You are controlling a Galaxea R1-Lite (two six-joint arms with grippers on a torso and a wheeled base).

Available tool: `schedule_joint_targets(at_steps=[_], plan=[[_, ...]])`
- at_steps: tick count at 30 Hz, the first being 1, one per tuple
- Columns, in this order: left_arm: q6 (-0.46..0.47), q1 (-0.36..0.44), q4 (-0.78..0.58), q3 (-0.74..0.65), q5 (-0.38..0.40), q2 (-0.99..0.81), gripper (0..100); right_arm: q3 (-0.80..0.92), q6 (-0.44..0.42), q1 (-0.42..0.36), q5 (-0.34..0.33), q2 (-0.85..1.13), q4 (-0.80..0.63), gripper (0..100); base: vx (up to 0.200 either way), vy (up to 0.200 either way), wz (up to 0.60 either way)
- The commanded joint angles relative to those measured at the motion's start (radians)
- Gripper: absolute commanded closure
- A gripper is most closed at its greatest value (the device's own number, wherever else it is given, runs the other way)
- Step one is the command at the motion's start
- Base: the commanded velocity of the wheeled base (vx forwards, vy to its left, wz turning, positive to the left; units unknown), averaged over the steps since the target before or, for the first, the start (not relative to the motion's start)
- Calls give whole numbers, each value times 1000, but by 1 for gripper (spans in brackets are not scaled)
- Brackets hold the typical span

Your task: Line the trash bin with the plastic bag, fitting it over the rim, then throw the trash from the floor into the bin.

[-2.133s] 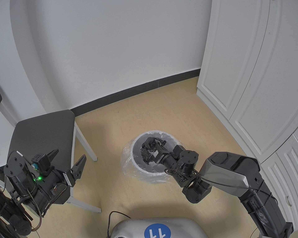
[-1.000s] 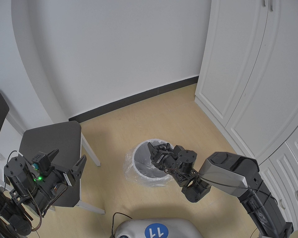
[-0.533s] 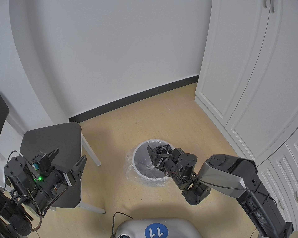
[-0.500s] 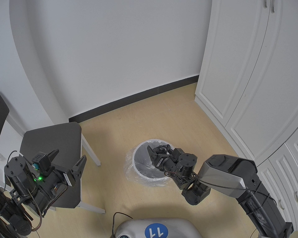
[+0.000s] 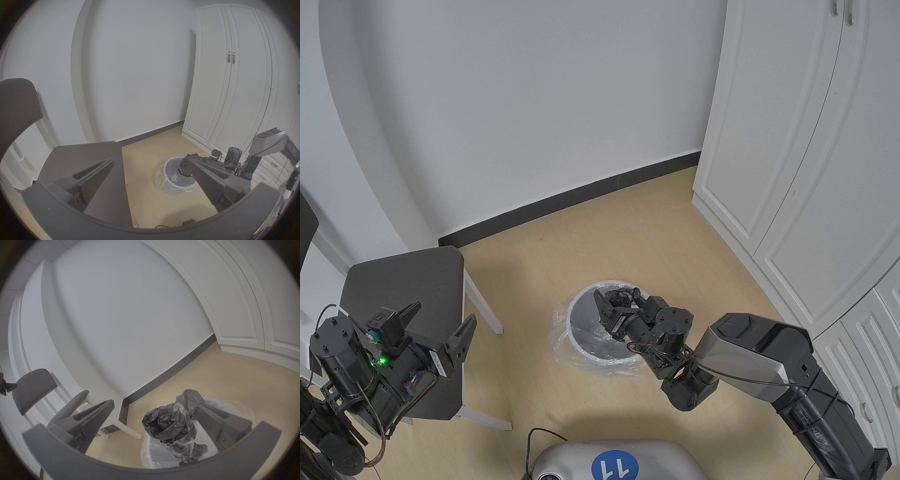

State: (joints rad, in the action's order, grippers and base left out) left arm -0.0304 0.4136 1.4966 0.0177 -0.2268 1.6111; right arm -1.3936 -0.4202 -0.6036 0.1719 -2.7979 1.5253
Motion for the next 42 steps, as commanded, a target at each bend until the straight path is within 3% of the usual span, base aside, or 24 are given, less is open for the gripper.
schedule_joint_targets(at_steps=[1, 6, 14, 16, 17, 22, 24, 29, 42], plan=[[0, 7, 1, -18, 0, 3, 0, -4, 6, -8, 0, -17, -11, 0, 0, 0, 0], [0, 7, 1, -18, 0, 1, 0, -8, 57, -13, -3, -3, -77, 0, 0, 0, 0], [0, 28, 1, -18, 0, -10, 0, -202, 259, -13, -12, 57, -527, 0, 0, 0, 0], [0, 28, 1, -18, 0, -14, 0, -228, 293, -12, -12, 51, -568, 0, 0, 0, 0], [0, 28, 1, -18, 0, -23, 0, -281, 353, -10, -12, 41, -662, 0, 0, 0, 0], [0, 28, 1, -18, 0, -33, 0, -384, 416, -13, -3, 23, -801, 0, 0, 0, 0], [0, 28, 1, -18, 0, -33, 0, -432, 483, -15, -2, 24, -893, 0, 0, 0, 0], [0, 28, 1, -18, 0, -33, 0, -461, 555, -13, 0, 28, -952, 0, 0, 0, 0], [0, 28, 1, -18, 0, -37, 0, -312, 528, -21, 20, 159, -933, 0, 0, 0, 0]])
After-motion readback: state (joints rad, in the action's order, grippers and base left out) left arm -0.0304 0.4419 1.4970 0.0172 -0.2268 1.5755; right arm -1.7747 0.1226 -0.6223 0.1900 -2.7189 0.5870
